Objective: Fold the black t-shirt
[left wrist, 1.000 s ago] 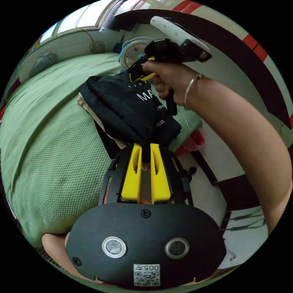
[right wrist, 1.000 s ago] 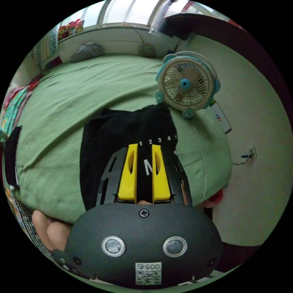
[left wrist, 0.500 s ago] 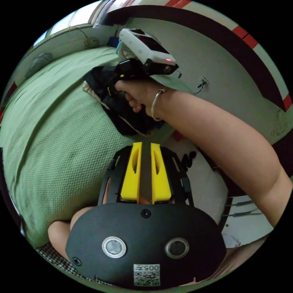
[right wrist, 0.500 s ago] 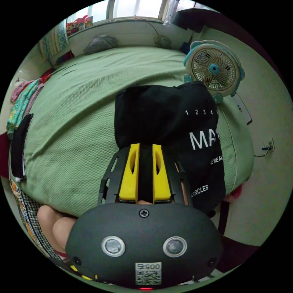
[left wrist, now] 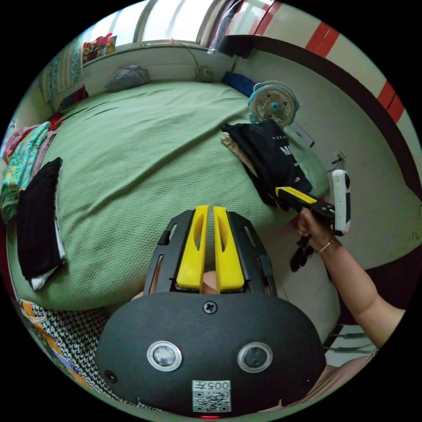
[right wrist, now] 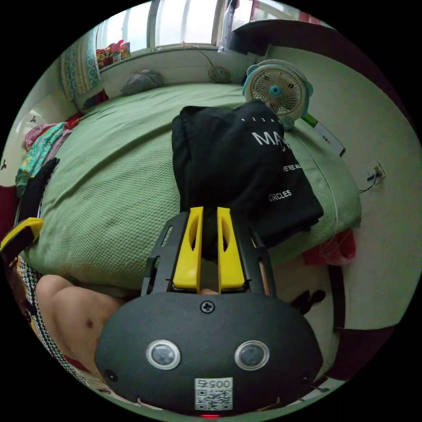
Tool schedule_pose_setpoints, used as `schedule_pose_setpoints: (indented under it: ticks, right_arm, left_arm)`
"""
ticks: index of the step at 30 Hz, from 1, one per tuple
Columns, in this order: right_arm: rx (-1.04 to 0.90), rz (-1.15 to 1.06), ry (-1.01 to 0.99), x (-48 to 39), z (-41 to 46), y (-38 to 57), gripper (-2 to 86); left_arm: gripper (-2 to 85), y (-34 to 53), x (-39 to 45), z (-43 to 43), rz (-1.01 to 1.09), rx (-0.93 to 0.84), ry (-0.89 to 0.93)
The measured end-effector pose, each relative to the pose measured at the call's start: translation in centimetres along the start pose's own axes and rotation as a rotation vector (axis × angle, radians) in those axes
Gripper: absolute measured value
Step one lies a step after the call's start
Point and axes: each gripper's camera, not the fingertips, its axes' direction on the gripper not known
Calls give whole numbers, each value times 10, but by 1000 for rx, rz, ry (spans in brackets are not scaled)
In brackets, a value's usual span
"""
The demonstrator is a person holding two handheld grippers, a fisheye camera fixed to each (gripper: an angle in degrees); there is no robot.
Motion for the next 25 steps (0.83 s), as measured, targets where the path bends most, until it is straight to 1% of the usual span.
schedule_pose_setpoints:
  ticks: [3, 6, 8, 9, 14, 16, 18, 20, 21, 25]
  right_arm:
    - [-45, 28, 33, -19, 6, -5, 21]
    - [6, 73, -11, -44, -6, -5, -1]
    - [57, 11, -78, -85, -14, -4, -7]
    - [64, -16, -91, -98, -16, -4, -7]
    - [110, -238, -177, -231, -17, -14, -6]
    - [130, -318, -214, -276, -16, -21, -2]
    - [137, -353, -269, -316, -13, -32, 5]
    - [156, -409, -361, -366, -6, -45, 23]
    - [157, -420, -374, -377, -4, -49, 27]
    - [204, -443, -387, -449, 16, -65, 29]
  left_arm:
    - [2, 10, -33, -20, -26, -5, -40]
    - [-2, 18, -73, -36, -46, -13, -26]
    - [-3, 21, -98, -45, -78, -15, -22]
    - [-3, 23, -114, -54, -104, 0, -54]
    - [-3, 15, -176, -96, -143, 78, -245]
    - [-3, 2, -215, -120, -197, 122, -312]
    - [-2, -8, -248, -139, -249, 156, -320]
    - [-2, -12, -282, -158, -334, 229, -339]
    - [-2, -12, -305, -168, -376, 258, -355]
    - [-2, 13, -377, -184, -511, 281, -416]
